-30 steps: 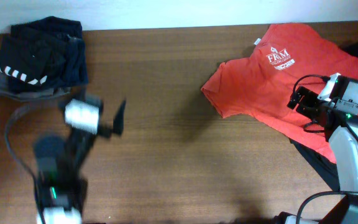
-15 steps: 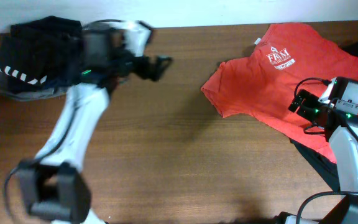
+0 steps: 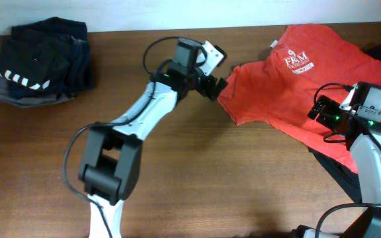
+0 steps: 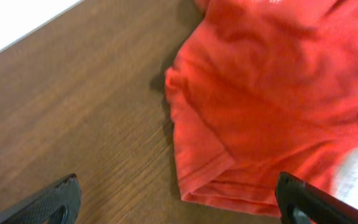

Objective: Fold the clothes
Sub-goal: 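Reach the left gripper to the T-shirt's left sleeve and grasp it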

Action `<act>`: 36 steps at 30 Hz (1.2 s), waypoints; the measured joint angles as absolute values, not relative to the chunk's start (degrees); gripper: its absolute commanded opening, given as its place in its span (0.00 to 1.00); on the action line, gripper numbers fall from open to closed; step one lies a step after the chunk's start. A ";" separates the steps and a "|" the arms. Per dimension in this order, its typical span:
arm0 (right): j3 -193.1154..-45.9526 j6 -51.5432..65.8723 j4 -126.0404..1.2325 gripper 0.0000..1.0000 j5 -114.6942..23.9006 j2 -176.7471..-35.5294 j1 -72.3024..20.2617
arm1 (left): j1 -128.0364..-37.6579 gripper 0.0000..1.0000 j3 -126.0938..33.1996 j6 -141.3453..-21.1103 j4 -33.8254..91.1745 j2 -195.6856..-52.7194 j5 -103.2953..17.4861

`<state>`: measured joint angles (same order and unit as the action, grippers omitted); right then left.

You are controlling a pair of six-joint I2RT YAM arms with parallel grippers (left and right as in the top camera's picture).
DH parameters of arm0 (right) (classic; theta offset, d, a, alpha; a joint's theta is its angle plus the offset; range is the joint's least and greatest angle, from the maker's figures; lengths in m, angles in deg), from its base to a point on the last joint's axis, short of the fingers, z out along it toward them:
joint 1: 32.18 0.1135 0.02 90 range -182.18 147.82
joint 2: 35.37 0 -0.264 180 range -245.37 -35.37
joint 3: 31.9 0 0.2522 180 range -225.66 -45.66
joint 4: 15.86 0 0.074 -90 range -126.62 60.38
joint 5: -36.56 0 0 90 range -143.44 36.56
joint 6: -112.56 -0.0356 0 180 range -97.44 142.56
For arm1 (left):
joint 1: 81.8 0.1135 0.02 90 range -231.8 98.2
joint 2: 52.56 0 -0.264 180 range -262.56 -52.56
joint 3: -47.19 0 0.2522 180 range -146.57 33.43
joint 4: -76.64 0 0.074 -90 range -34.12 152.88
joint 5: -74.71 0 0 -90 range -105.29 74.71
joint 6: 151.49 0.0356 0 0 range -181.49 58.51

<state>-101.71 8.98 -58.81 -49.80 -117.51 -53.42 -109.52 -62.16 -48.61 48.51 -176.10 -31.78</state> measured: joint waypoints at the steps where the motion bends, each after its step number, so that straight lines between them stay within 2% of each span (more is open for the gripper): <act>1: -101.71 8.98 -58.79 0.99 -49.78 -117.51 -53.42 | -110.20 0.99 -62.16 -48.61 49.41 -177.15 -29.66; 5: -101.71 8.98 -58.76 0.98 -49.67 -117.51 -53.42 | -112.41 0.99 -62.16 -48.61 53.19 -179.69 -25.27; 14: -101.71 9.00 -58.81 0.98 -49.32 -117.51 -53.42 | -115.62 0.99 -62.82 -48.58 58.19 -183.29 -23.58; 31: -101.71 9.00 -60.75 0.98 -47.99 -117.51 -53.42 | -115.60 0.98 -62.93 -48.80 61.30 -190.05 -23.69; 32: -101.71 9.00 -61.02 0.98 -47.99 -117.51 -53.42 | -115.51 0.93 -62.95 -48.80 61.03 -190.05 -23.65; 33: -101.71 9.00 -61.30 0.98 -48.01 -117.51 -53.42 | -115.40 0.80 -63.04 -48.80 60.88 -190.05 -23.85; 34: -101.71 8.98 -61.32 0.98 -47.99 -117.51 -53.42 | -115.36 0.62 -63.12 -48.78 60.71 -190.05 -24.00; 36: -101.71 9.00 -61.32 0.98 -47.99 -117.51 -53.42 | -115.27 0.39 -63.21 -48.87 60.18 -190.05 -24.17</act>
